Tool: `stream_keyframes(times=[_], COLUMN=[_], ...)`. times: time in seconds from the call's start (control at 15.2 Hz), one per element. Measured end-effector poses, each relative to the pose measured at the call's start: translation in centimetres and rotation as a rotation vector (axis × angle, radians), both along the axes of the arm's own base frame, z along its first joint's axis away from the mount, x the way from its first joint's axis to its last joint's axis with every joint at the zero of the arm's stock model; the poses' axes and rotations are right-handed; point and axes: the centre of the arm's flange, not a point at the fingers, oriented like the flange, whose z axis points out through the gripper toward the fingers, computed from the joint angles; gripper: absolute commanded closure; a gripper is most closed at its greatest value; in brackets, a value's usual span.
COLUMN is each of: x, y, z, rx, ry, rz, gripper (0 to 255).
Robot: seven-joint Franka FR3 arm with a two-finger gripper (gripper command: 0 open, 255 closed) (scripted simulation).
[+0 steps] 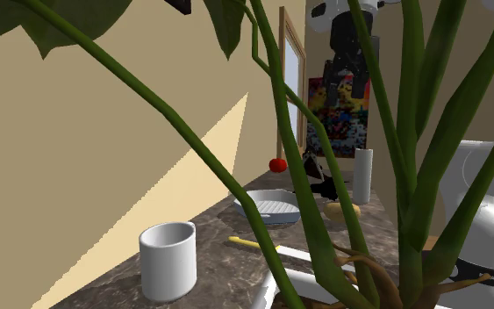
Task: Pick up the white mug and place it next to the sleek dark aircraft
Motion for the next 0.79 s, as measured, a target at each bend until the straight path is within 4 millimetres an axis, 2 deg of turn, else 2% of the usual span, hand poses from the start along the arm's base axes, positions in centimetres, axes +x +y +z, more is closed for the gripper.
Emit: stream_keyframes(times=[0.07, 0.26, 0.79], x=[0.0, 2.1, 10.9], y=[0.0, 0.6, 3.6], z=[0.0, -1.4, -7.2], rx=[0.0, -0.004, -0.018], ry=[0.0, 0.003, 0.01], rz=[0.0, 0.001, 0.004], gripper=[0, 0, 0])
